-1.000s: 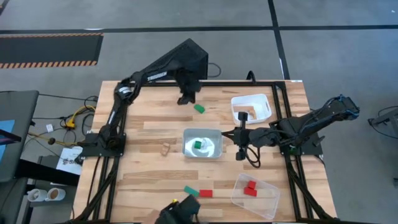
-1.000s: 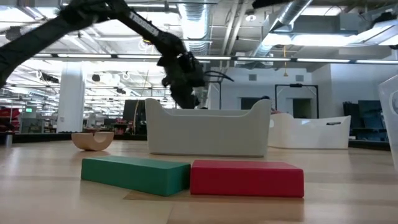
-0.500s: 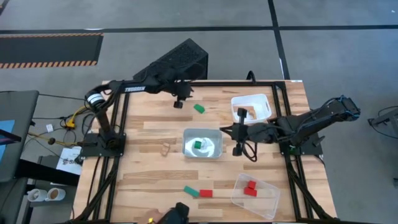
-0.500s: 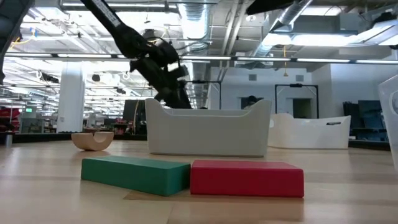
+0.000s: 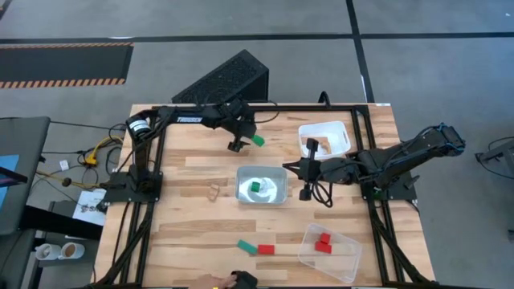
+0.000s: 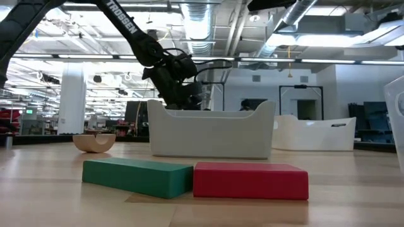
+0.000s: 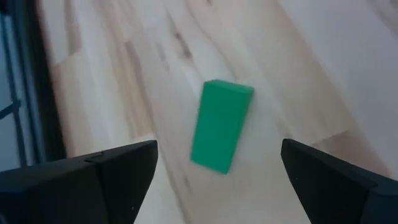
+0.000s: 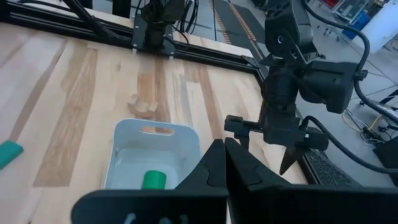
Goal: Sort & place blocks by color
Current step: Put the top green block into the gray bin
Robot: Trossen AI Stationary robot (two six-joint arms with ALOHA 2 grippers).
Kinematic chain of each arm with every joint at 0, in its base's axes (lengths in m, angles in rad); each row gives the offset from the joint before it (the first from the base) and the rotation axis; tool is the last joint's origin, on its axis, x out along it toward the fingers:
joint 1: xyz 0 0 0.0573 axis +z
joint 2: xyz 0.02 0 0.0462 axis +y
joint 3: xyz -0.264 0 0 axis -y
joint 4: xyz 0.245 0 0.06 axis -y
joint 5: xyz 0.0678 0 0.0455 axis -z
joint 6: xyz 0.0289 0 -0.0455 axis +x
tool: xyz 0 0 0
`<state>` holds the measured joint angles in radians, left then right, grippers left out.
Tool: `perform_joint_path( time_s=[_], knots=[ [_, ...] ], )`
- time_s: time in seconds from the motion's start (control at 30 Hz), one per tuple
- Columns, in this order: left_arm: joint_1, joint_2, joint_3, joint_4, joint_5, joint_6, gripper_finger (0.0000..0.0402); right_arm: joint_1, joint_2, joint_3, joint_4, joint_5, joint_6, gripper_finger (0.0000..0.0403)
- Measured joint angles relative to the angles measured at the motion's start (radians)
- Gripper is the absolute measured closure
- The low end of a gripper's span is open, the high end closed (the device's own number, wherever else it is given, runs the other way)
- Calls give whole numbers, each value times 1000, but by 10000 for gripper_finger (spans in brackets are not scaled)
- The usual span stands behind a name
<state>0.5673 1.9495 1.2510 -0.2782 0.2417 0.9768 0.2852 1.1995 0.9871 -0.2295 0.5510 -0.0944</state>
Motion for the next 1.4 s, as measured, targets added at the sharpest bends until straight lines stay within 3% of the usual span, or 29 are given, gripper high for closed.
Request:
perform_joint_path(
  time_s=[0.3, 0.5, 0.97, 1.17, 1.4],
  knots=[
    [5, 9, 38, -43, 82, 26, 104, 0, 0, 0, 2, 0, 0, 396],
    [6, 109, 104, -171, 57, 29, 117, 0, 0, 0, 4, 0, 8, 396],
    [4, 164, 205, -182, 88, 51, 119, 0, 0, 0, 5, -1, 8, 396],
    [19, 199, 293, -290, 138, 70, 121, 1, 0, 0, 4, -3, 28, 396],
    [21, 226, 346, -332, 113, 111, 167, 1, 0, 0, 5, -3, 35, 396]
  ],
)
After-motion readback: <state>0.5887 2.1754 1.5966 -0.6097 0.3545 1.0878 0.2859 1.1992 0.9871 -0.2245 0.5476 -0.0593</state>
